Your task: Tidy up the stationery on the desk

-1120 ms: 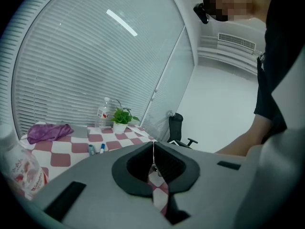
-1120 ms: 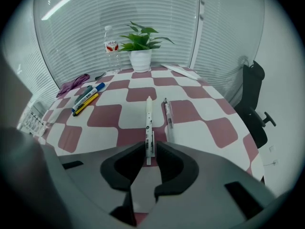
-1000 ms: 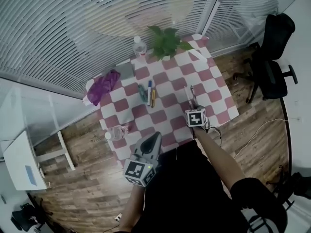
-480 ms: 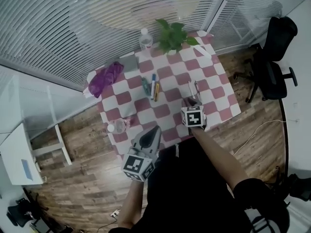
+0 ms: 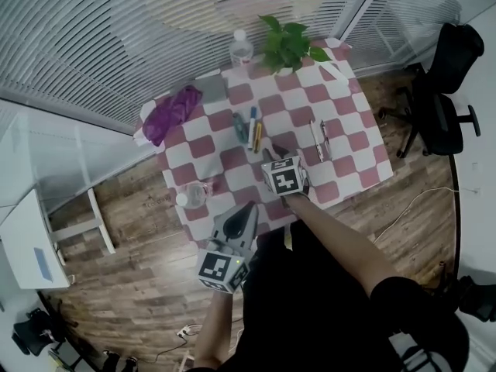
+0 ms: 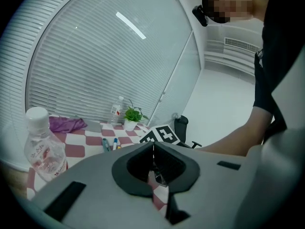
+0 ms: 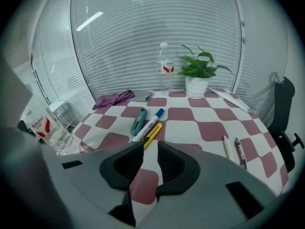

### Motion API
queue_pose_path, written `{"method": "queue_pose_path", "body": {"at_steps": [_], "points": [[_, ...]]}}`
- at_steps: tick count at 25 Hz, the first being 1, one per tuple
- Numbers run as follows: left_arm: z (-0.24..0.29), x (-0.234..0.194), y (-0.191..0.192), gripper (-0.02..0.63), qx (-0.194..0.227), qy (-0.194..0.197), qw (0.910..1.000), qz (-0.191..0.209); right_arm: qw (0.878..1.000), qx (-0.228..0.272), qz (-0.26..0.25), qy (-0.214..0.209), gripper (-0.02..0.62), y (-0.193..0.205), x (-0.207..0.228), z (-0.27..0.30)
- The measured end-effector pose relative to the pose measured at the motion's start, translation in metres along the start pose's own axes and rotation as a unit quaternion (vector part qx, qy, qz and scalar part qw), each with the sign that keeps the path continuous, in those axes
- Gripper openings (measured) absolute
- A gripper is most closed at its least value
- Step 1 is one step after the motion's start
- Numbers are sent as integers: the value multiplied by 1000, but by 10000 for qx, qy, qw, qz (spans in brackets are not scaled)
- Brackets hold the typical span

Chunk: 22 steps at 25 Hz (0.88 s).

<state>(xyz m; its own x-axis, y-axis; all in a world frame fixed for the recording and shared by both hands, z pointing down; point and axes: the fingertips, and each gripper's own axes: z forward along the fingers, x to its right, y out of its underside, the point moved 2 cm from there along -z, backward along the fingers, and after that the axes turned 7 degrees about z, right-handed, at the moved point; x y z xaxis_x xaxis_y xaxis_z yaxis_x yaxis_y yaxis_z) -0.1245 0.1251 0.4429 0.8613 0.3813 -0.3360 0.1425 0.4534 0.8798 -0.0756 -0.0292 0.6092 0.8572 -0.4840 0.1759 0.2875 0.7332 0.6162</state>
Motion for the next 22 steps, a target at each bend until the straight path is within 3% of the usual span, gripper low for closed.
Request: {"method": "queue_pose_path", "body": {"at_steps": [5,9,22], "points": [[-6,-10,0,32,182,-174,9997,-54,9998,-153,-65,-115,132,5,-15,22],[-13,-15,7,32,35,-257,9996,-80,9995,-268,-114,-72,163,14,-23,35],[-17,-19,15,32,-28,-263,9996,-119,9993,-342,-87,159,110,22,-24,57]]}}
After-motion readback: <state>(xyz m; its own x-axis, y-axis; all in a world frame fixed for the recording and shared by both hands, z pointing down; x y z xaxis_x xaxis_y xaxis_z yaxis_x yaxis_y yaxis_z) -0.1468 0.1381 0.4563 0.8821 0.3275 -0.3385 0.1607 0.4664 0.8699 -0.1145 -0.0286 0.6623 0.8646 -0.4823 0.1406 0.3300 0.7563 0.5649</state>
